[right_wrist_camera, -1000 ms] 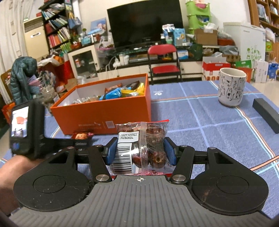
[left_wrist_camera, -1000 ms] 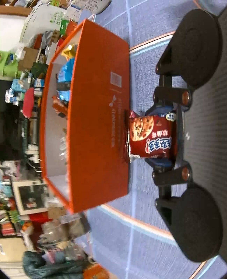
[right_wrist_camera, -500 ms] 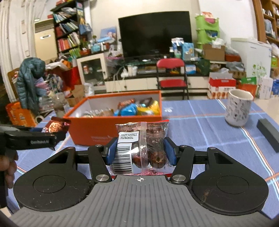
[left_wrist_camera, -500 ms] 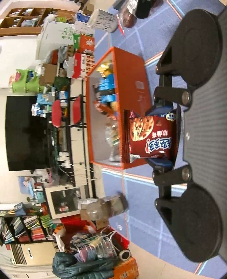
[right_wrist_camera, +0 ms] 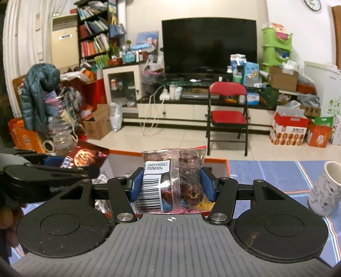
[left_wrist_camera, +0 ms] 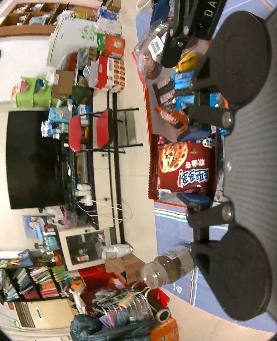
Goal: Organize snacks
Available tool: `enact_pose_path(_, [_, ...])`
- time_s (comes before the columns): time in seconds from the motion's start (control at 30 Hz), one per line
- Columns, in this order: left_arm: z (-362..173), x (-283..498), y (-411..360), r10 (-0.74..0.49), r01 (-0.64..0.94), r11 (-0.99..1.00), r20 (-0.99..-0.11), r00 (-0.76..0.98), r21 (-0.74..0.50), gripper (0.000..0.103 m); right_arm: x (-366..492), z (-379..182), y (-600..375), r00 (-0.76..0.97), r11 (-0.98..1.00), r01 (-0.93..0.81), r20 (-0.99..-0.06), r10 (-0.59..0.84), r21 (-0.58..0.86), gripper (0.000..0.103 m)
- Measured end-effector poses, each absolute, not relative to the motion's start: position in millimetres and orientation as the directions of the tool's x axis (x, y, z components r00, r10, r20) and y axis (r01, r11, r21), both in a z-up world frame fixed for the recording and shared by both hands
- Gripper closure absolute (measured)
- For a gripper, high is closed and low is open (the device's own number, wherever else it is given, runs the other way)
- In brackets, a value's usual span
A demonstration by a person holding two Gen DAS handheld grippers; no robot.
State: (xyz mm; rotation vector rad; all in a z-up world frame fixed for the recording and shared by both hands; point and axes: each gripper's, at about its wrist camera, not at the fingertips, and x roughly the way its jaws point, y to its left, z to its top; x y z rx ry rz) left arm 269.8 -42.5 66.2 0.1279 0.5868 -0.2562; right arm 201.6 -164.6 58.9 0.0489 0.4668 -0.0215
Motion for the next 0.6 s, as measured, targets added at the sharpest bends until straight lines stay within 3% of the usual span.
enact_pose_path(0.17, [53.2, 302.1, -49.4, -0.158, 0.234, 0.971, -0.579, 0.8, 0.059, 0.05, 250.8, 53.9, -165.1, 0.871, 0.996, 0.081, -0.488, -0.06, 0.021, 0.058])
enact_pose_path(0.23, [52.0, 304.3, -47.1, -0.145, 0.219, 0.974, -0.586, 0.797, 0.056, 0.039, 266.4, 50.4, -167.1, 0.842, 0.996, 0.086, -0.536, -0.06, 0.023, 0.042])
enact_pose_path(0.27, [55.2, 300.3, -44.7, -0.136, 0.209, 0.976, -0.576, 0.806, 0.063, 0.031, 265.6, 52.5, -168.5, 0.846, 0.996, 0.088, -0.53, -0.061, 0.026, 0.041])
enact_pose_path(0.37, [68.7, 278.8, -36.0, -0.122, 0.193, 0.978, -0.543, 0.831, 0.075, 0.01, 236.1, 70.8, -170.0, 0.886, 0.995, 0.094, -0.459, -0.067, 0.038, 0.026])
enact_pose_path(0.5, [83.4, 231.6, -20.4, -0.104, 0.172, 0.981, -0.519, 0.848, 0.085, 0.01, 162.7, 85.9, -164.4, 0.926, 0.995, 0.078, -0.373, -0.051, 0.058, 0.013])
enact_pose_path(0.6, [84.5, 193.0, -4.0, -0.13, 0.186, 0.981, -0.512, 0.849, 0.06, 0.01, 97.2, 80.1, -155.4, 0.944, 0.993, 0.088, -0.325, -0.057, 0.08, 0.01])
